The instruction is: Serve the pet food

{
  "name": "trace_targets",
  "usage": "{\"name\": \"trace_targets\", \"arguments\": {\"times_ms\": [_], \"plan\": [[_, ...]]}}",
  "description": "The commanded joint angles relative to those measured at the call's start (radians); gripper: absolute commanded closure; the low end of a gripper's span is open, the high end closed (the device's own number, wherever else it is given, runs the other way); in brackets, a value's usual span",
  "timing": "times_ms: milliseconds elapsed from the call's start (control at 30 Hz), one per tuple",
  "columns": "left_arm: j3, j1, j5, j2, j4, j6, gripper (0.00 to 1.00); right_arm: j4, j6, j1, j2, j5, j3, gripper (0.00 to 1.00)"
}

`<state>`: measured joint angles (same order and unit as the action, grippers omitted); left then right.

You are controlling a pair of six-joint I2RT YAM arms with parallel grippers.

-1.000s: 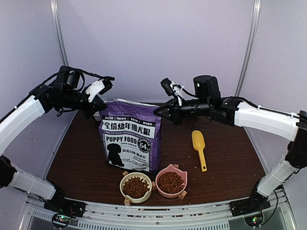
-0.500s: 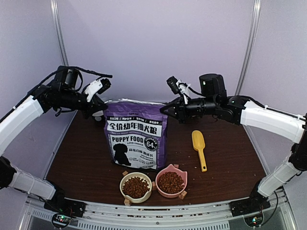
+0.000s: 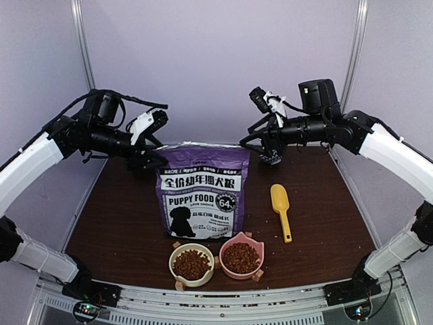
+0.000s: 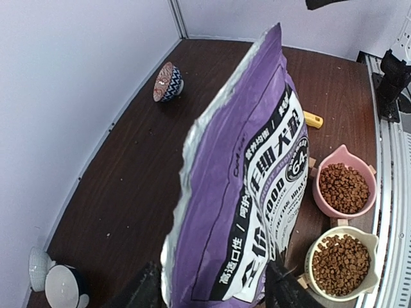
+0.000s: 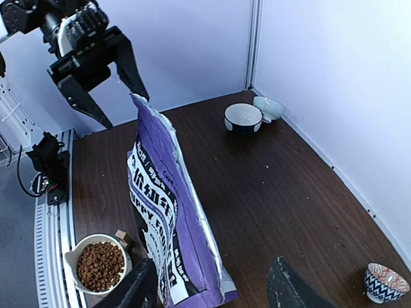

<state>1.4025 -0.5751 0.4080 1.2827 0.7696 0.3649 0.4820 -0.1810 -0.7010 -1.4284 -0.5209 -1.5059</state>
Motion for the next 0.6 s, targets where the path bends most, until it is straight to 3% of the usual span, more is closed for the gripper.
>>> {"name": "trace_targets", "arguments": {"times_ms": [0, 267, 567], "plan": [[0.131, -0.036, 0.015, 0.095, 0.006, 0.014, 0.39, 0.206, -0.088, -0.015, -0.043, -0.024, -0.133, 0.37], [0.308, -0.092, 0.007, 0.274, 0.105, 0.048, 0.4, 0.387, -0.151, -0.067, -0.249, -0.009, -0.399, 0.36], [0.298, -0.101, 0.067, 0.285, 0.105, 0.044, 0.97, 0.431, -0.183, -0.102, -0.407, -0.003, -0.548, 0.44]]}}
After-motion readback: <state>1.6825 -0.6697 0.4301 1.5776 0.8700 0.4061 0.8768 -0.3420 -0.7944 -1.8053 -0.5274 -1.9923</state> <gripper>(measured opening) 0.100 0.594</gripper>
